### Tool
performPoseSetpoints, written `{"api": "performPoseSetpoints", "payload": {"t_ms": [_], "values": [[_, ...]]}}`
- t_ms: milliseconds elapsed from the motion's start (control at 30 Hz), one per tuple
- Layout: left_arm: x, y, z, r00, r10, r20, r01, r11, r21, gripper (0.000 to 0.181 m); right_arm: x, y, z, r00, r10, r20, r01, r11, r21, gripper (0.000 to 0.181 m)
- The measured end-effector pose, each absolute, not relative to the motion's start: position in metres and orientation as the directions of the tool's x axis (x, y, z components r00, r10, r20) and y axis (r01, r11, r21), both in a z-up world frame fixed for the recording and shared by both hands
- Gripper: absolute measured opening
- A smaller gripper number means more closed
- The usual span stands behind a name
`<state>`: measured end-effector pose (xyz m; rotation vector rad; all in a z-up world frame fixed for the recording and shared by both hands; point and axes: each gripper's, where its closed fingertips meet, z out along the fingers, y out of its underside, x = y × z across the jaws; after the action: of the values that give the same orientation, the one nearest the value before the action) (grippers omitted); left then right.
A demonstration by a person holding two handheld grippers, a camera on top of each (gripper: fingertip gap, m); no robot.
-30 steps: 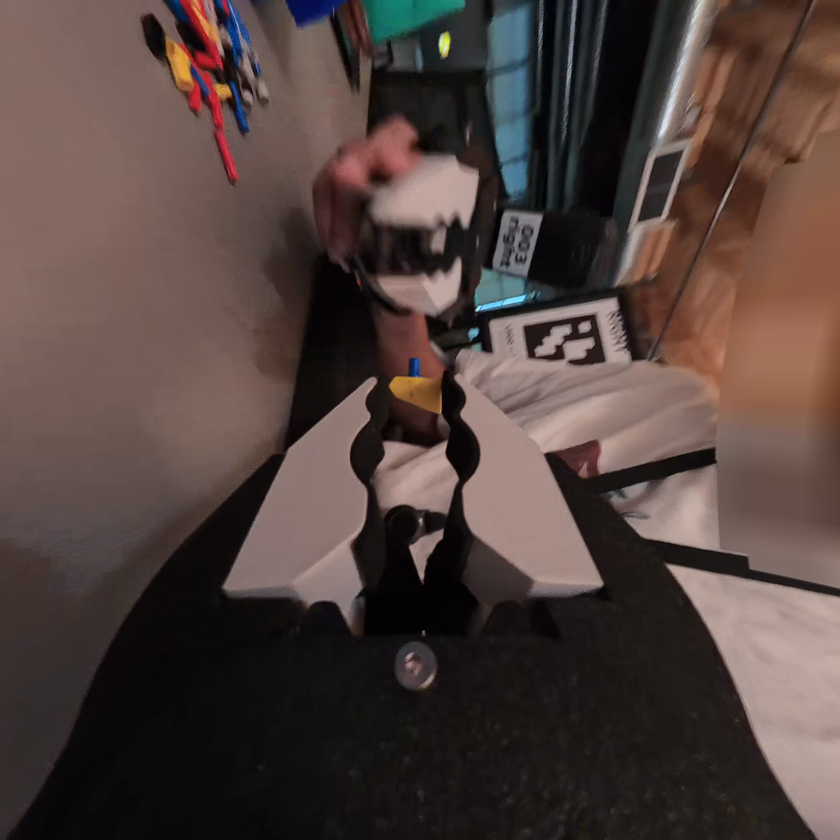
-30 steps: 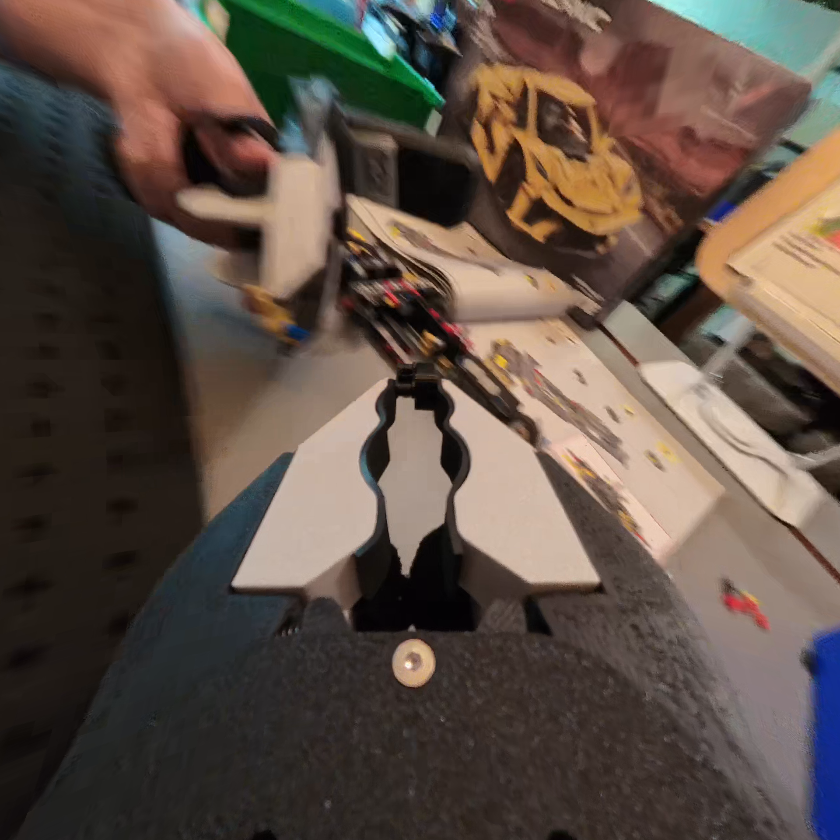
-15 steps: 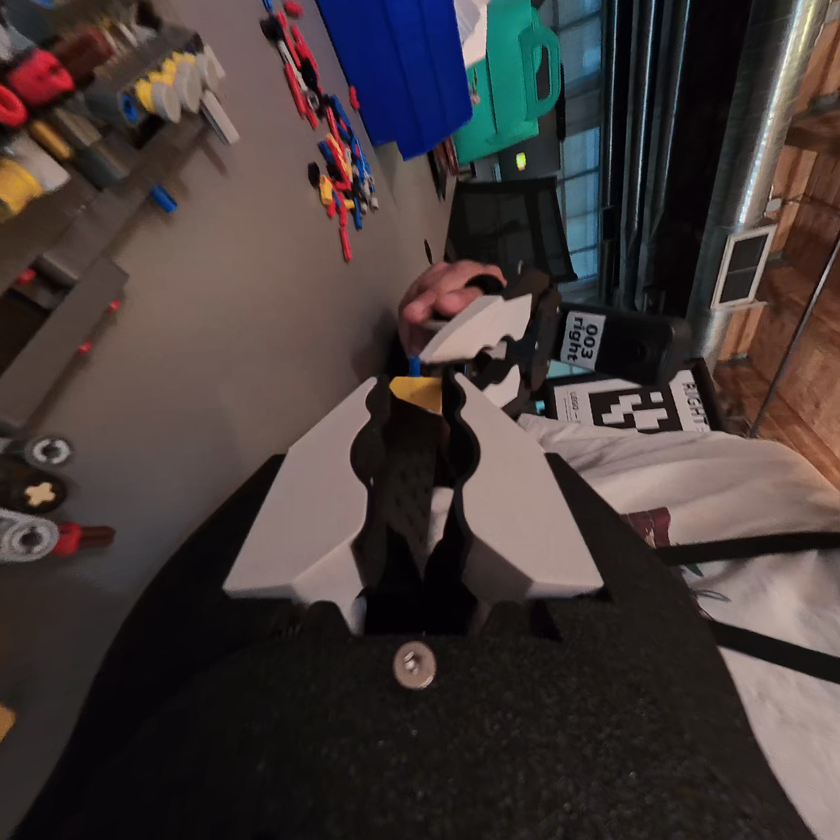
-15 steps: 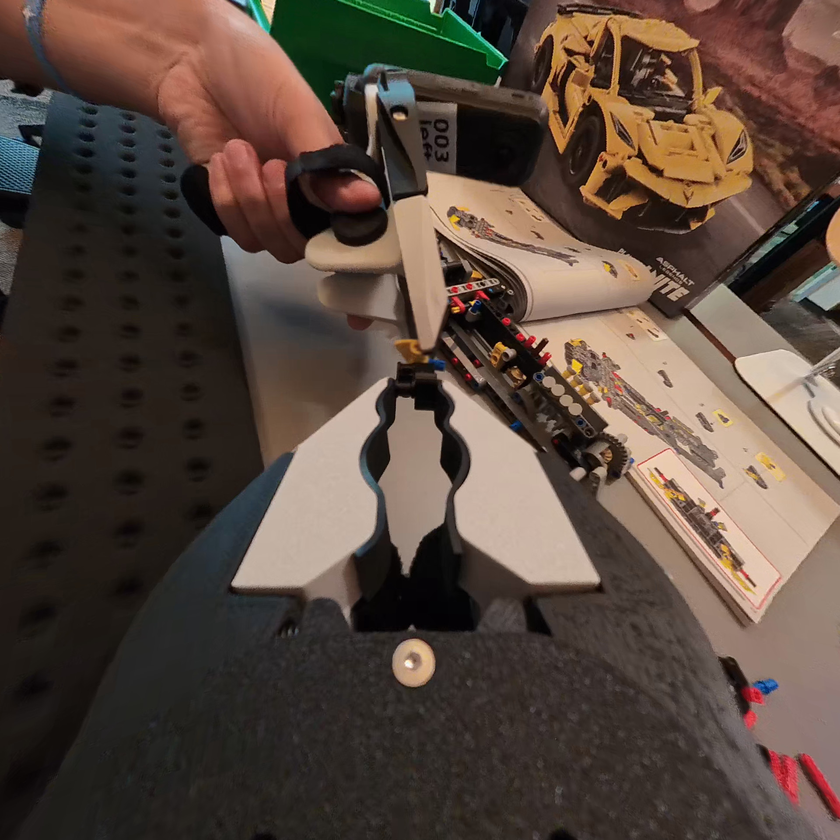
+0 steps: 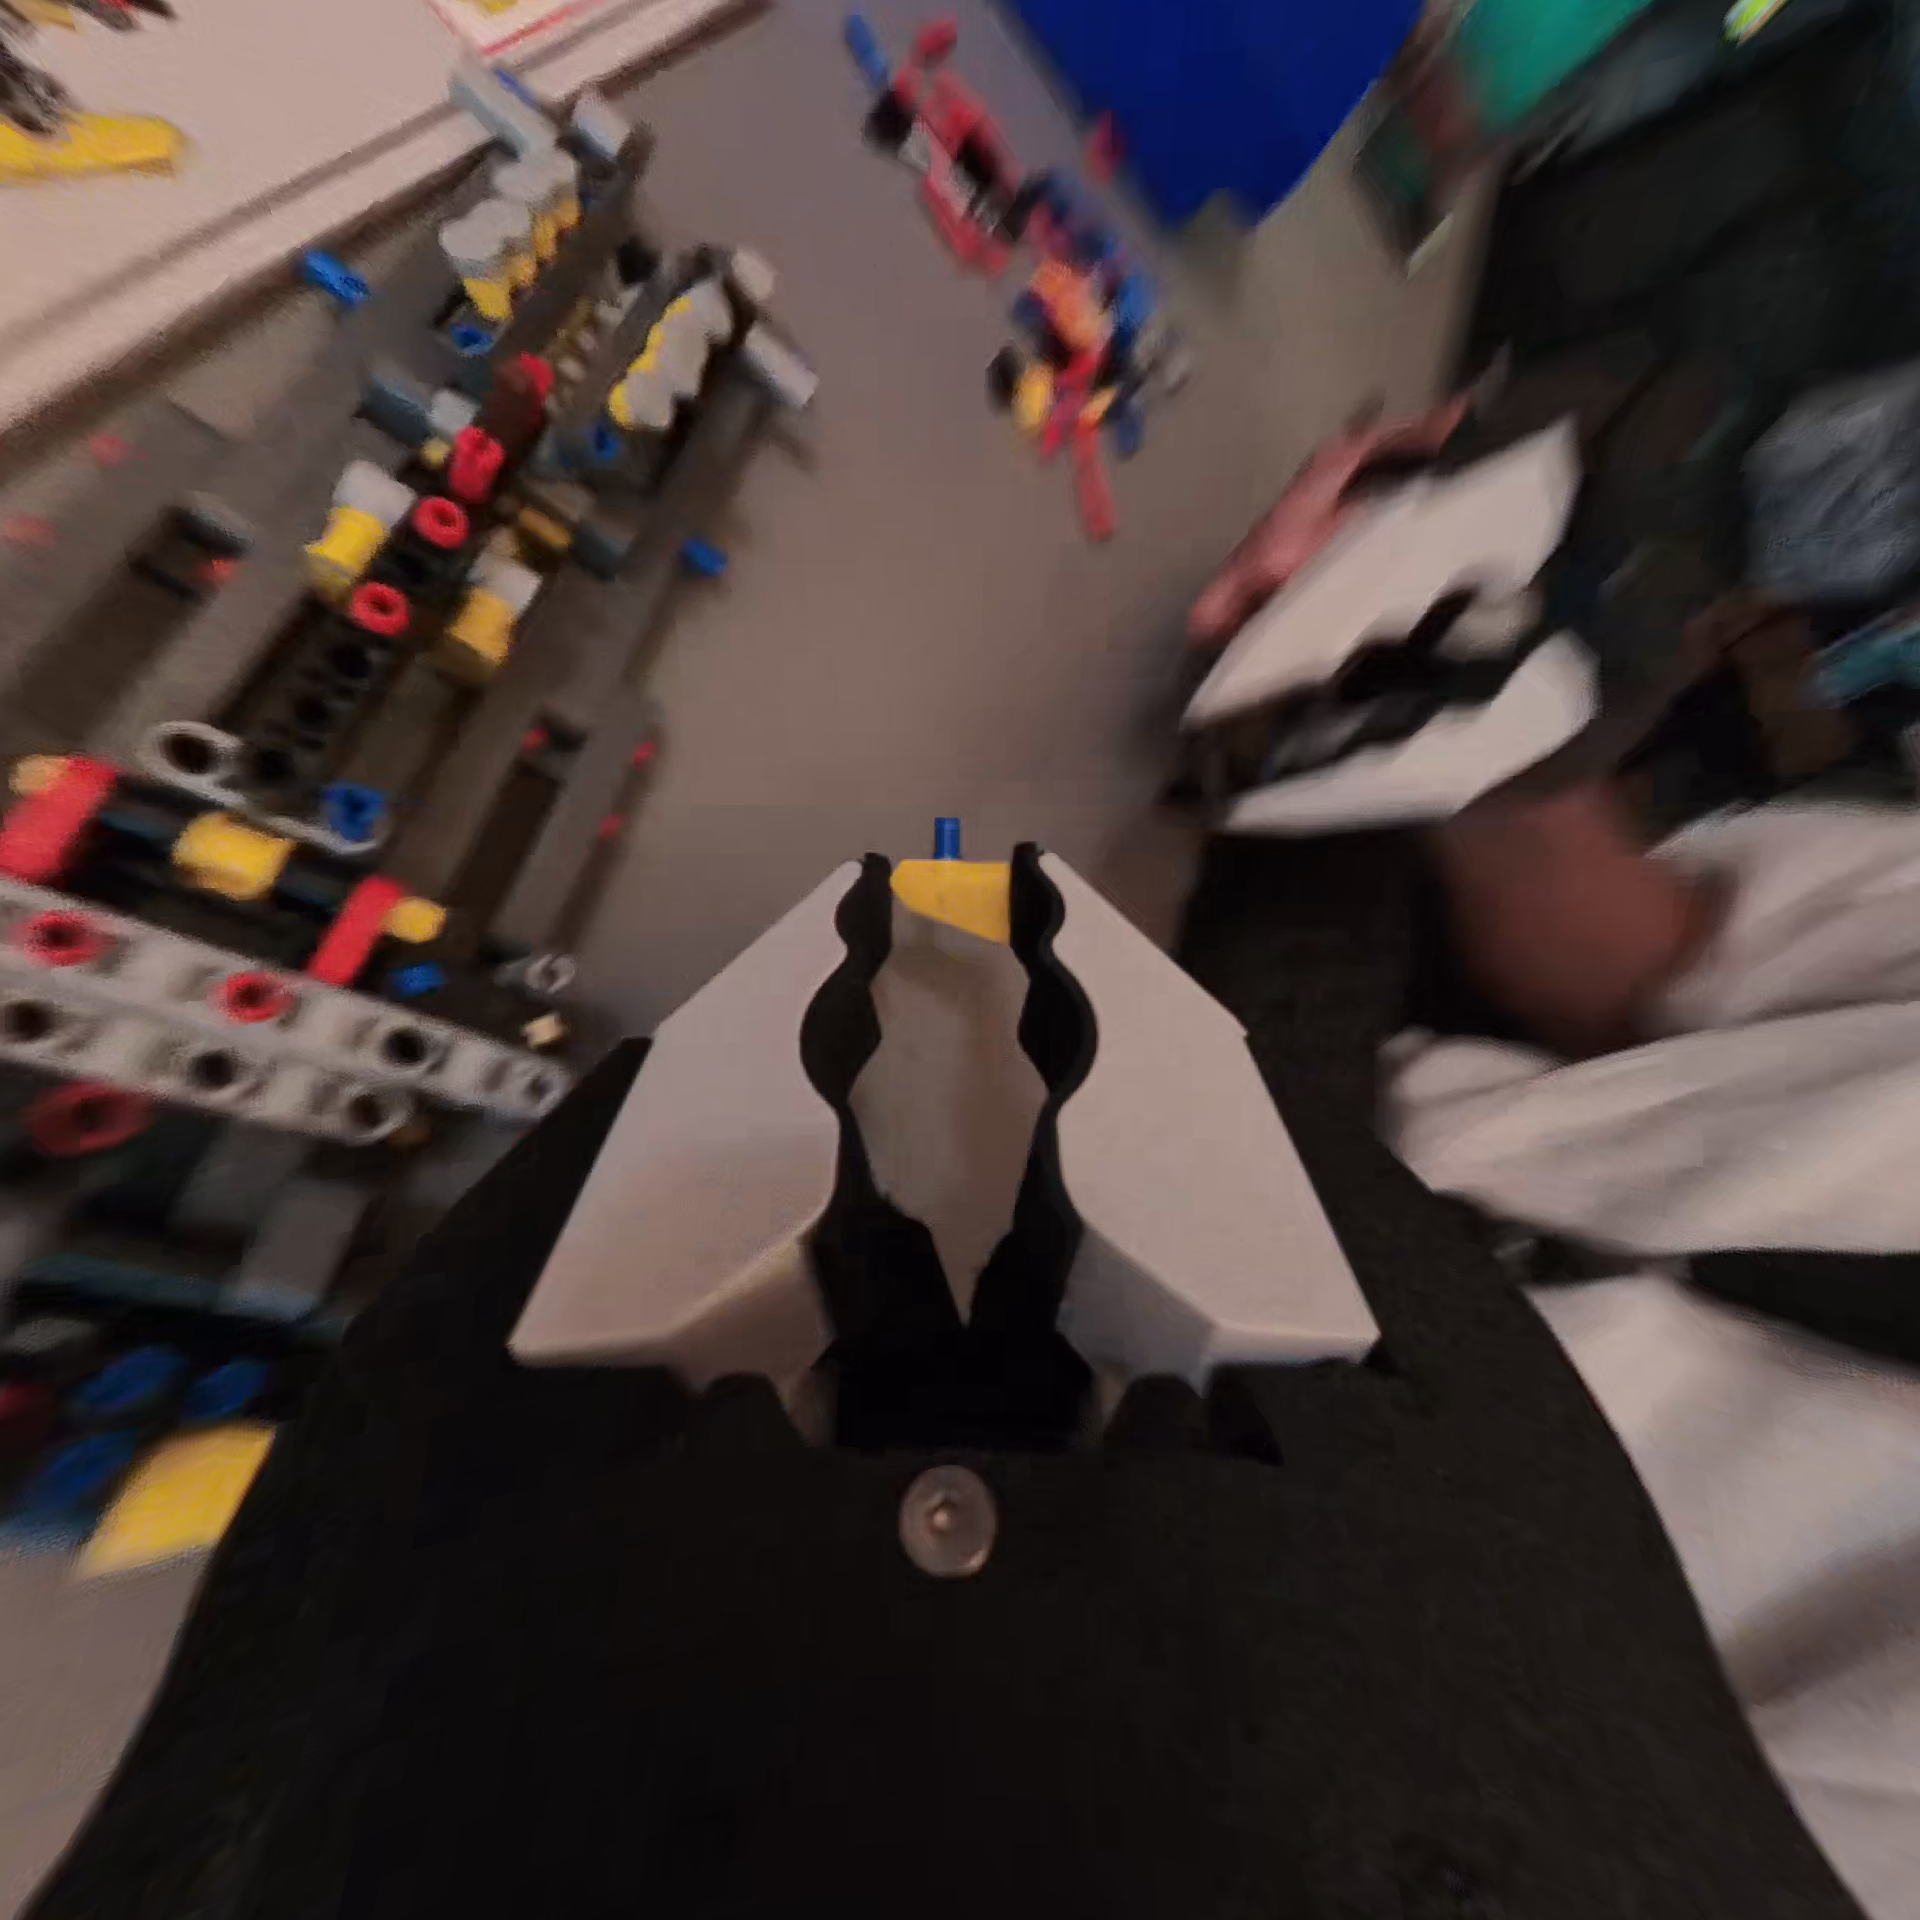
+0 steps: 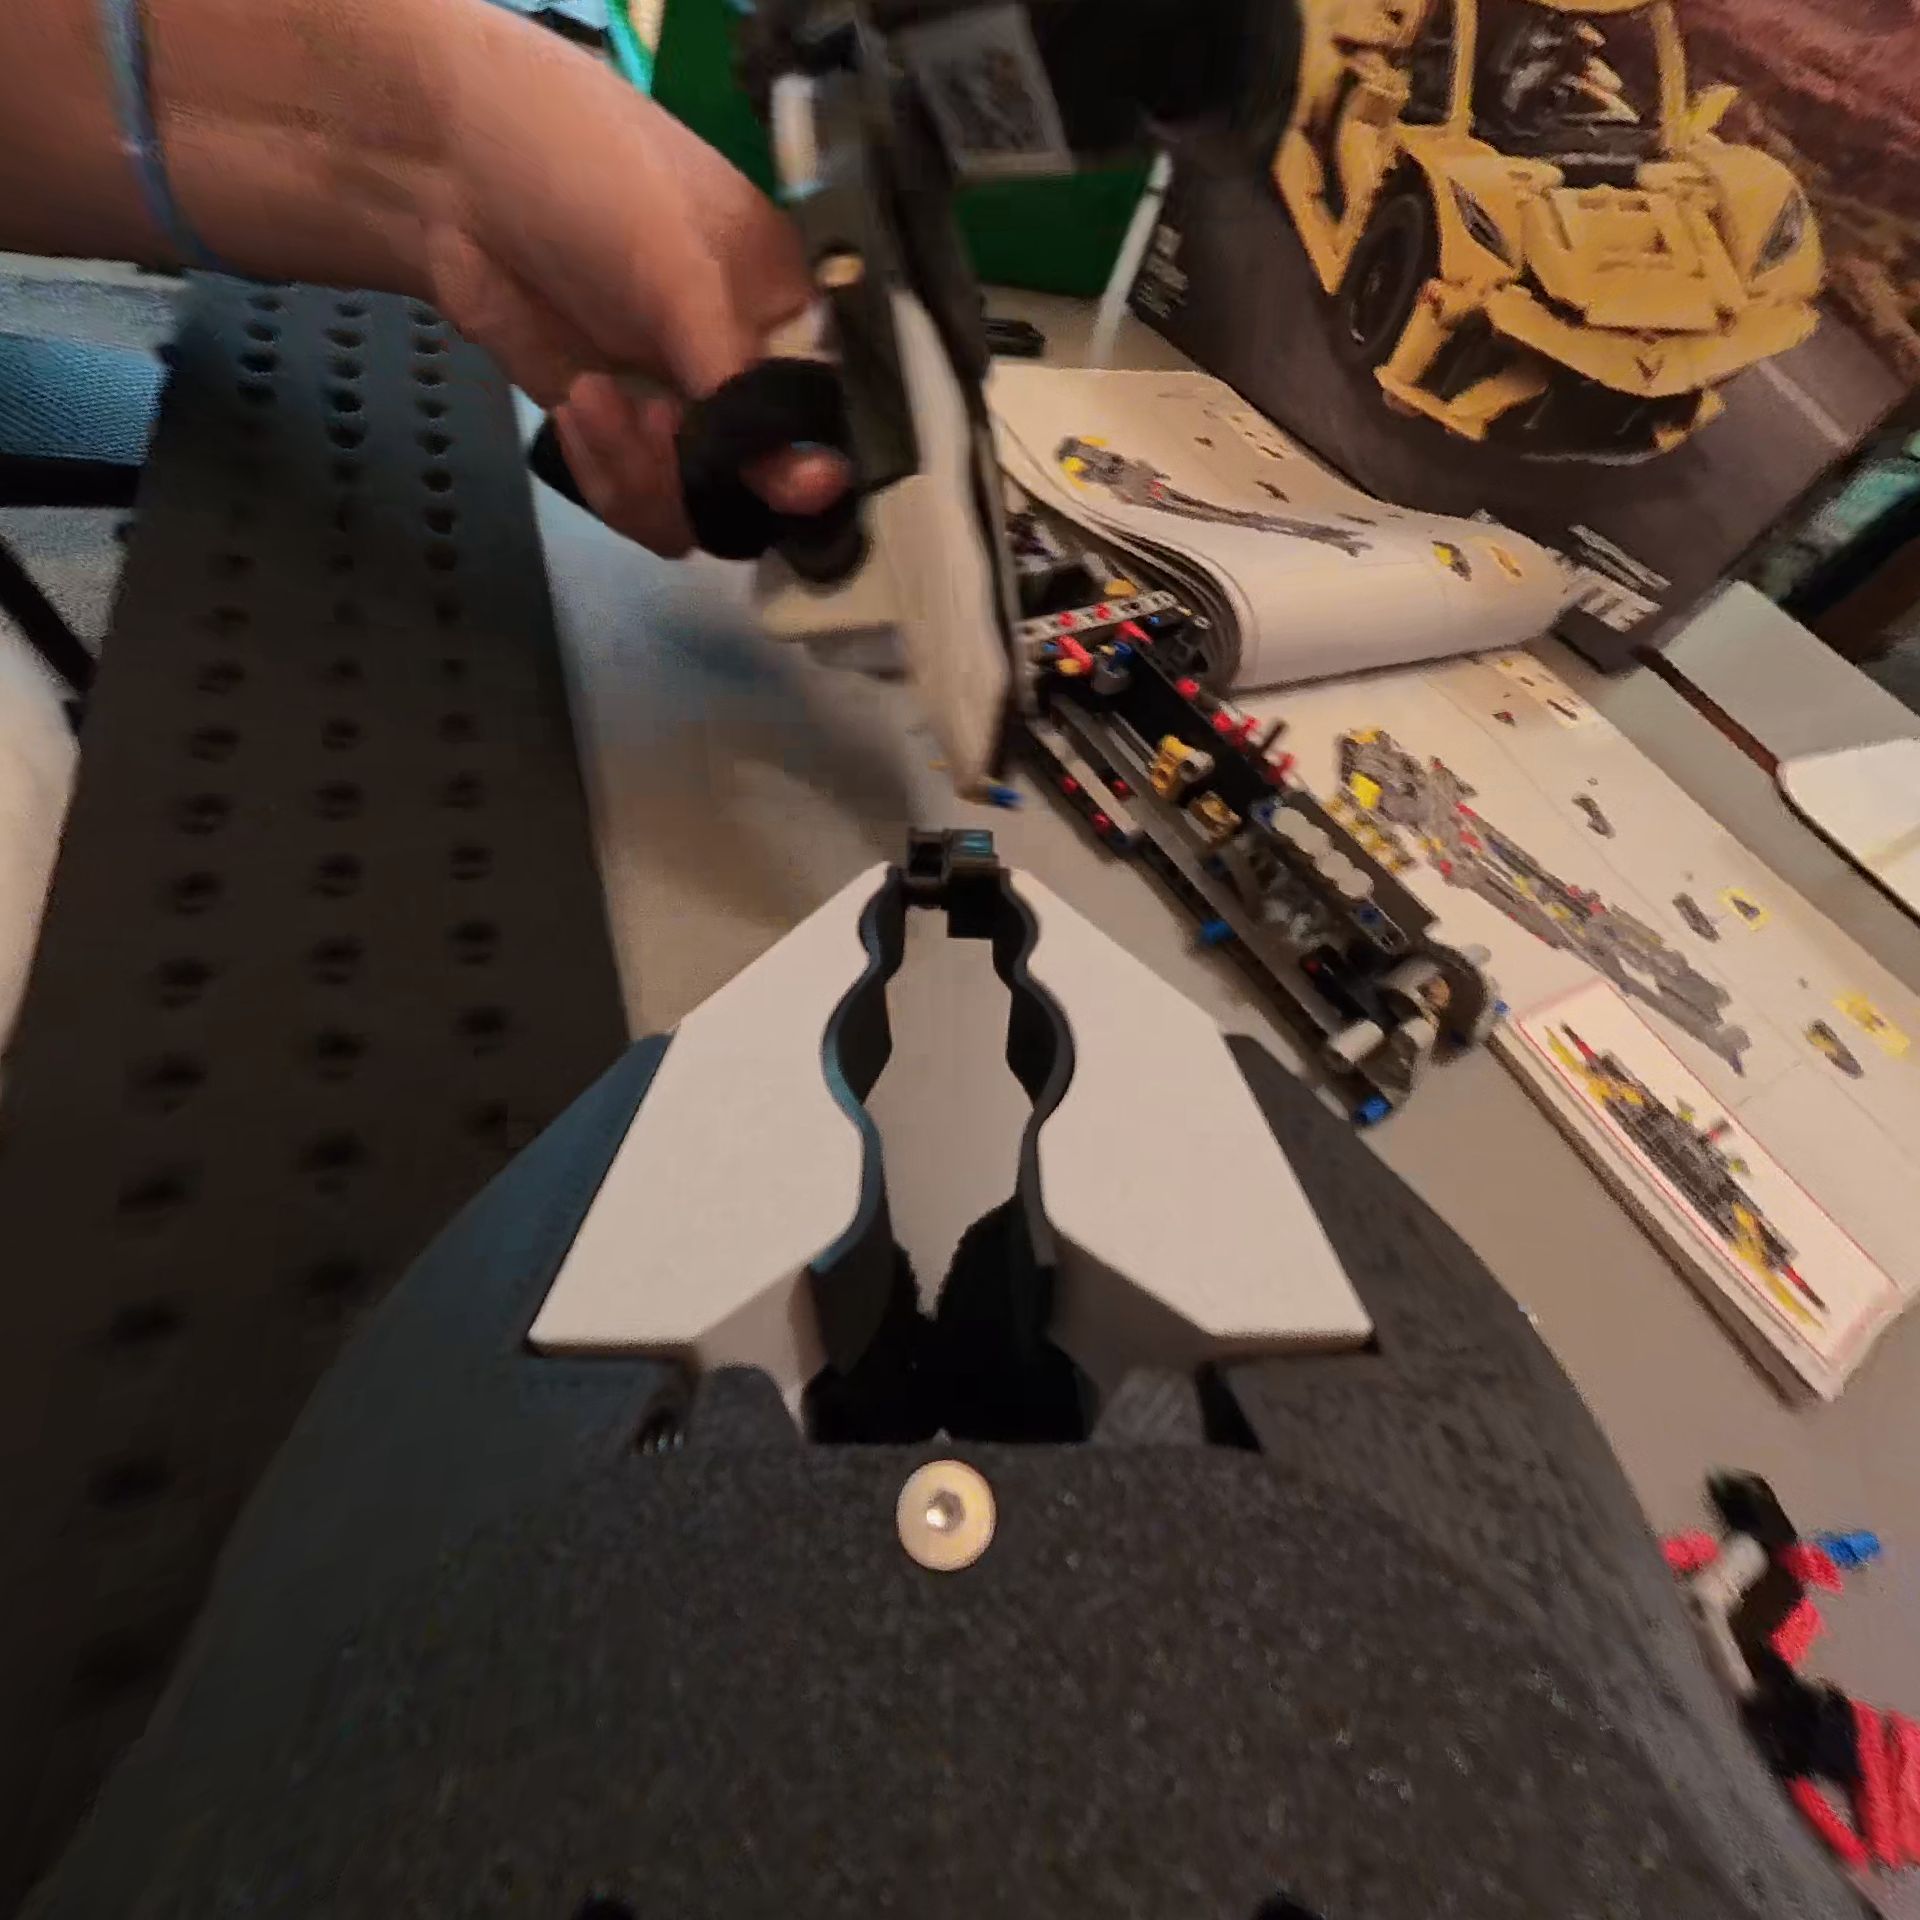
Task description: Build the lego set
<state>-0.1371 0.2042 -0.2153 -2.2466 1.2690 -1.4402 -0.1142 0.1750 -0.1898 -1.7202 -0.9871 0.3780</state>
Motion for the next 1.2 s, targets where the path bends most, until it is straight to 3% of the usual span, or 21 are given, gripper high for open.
{"api": "performPoseSetpoints", "payload": {"t_ms": [133, 300, 400, 467, 567, 767, 900, 1067, 1200], "values": [[-0.165, 0.217, -0.242, 0.164, -0.971, 0.174, -0.757, -0.237, -0.608, 0.022, -0.101, 0.183, -0.181, 0.655, 0.74, 0.152, 0.345, -0.114, -0.932, 0.015], [-0.162, 0.198, -0.25, 0.121, -0.978, 0.172, -0.779, -0.2, -0.594, 0.022, -0.106, 0.182, -0.197, 0.63, 0.744, 0.223, 0.444, -0.109, -0.889, 0.015], [-0.158, 0.191, -0.247, 0.091, -0.974, 0.207, -0.762, -0.202, -0.615, 0.039, -0.107, 0.182, -0.2, 0.625, 0.744, 0.235, 0.462, -0.11, -0.88, 0.015], [-0.161, 0.19, -0.244, 0.019, -0.989, 0.144, -0.762, -0.107, -0.639, 0.043, -0.107, 0.182, -0.198, 0.629, 0.745, 0.221, 0.445, -0.113, -0.888, 0.015], [-0.169, 0.197, -0.237, -0.158, -0.982, -0.101, -0.738, 0.186, -0.648, 0.04, -0.106, 0.182, -0.196, 0.633, 0.747, 0.201, 0.424, -0.118, -0.898, 0.015], [-0.171, 0.204, -0.229, -0.46, -0.761, -0.458, -0.6, 0.646, -0.471, 0.035, -0.107, 0.182, -0.198, 0.63, 0.748, 0.206, 0.435, -0.122, -0.892, 0.015], [-0.169, 0.214, -0.233, -0.614, -0.509, -0.603, -0.48, 0.848, -0.227, 0.035, -0.106, 0.183, -0.199, 0.632, 0.748, 0.205, 0.435, -0.124, -0.892, 0.015], [-0.171, 0.216, -0.24, -0.721, -0.118, -0.682, -0.229, 0.971, 0.074, 0.029, -0.107, 0.182, -0.199, 0.631, 0.749, 0.203, 0.435, -0.124, -0.892, 0.015], [-0.166, 0.205, -0.239, -0.686, 0.063, -0.725, -0.071, 0.986, 0.153, 0.028, -0.107, 0.182, -0.199, 0.628, 0.752, 0.201, 0.436, -0.125, -0.891, 0.015]]}}
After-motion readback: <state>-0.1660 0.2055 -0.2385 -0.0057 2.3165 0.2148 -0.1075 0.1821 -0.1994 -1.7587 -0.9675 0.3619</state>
